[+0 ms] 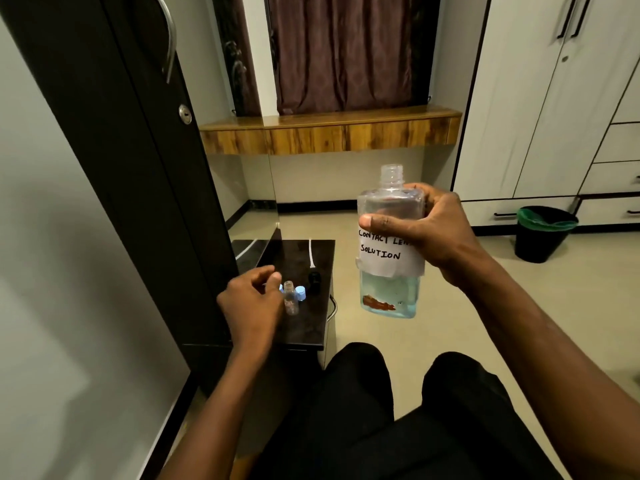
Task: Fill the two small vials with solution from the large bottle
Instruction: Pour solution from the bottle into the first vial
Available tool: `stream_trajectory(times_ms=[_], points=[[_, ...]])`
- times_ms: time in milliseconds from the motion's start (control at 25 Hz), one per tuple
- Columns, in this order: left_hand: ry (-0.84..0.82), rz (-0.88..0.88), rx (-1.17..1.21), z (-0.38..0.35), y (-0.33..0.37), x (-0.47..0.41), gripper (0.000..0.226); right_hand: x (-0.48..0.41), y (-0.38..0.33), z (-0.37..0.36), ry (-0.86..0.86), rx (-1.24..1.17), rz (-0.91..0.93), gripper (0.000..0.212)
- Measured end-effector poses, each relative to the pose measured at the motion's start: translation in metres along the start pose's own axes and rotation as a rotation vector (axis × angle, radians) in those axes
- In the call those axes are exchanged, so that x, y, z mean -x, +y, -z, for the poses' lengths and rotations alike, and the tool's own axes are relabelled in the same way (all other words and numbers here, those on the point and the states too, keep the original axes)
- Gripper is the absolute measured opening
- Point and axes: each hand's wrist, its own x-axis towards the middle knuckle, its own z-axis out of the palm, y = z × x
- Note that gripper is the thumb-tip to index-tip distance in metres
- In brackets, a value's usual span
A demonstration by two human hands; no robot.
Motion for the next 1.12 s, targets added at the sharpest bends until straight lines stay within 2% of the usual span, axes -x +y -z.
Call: stream_trajectory(times_ms=[80,240,400,520,680,840,1000,1120], points=[[0.005,-0.001,-0.04,-0.009,-0.02,0.009,0.032,0.004,0.001,0.001,0.013,0.006,0.003,0.075],[-0.092,0.022,-0.112,-0.032,-0.031,0.017,0.04,0.014,0.005,0.0,0.011,-0.024,-0.009,0.063],[-0.069,0.049,-0.11,-0.044,-0.035,0.015,0.043,0.018,0.008,-0.001,0.015,0.0,-0.032,0.078],[-0.054,0.05,-0.13,-0.048,-0.036,0.01,0.05,0.02,0.012,0.0,0.027,0.018,-0.042,0.081],[-0.063,0.035,-0.191,-0.055,-0.033,0.004,0.035,0.023,0.016,0.001,0.017,0.041,-0.053,0.083],[-0.063,0.065,-0.174,-0.063,-0.038,0.001,0.033,0.025,0.016,-0.001,0.017,0.037,-0.059,0.082],[-0.081,0.129,-0.178,-0.065,-0.04,0.0,0.04,0.025,0.018,-0.002,0.008,0.064,-0.068,0.081],[-0.063,0.056,-0.157,-0.057,-0.029,0.002,0.03,0.025,0.016,-0.003,0.018,0.104,-0.061,0.083]])
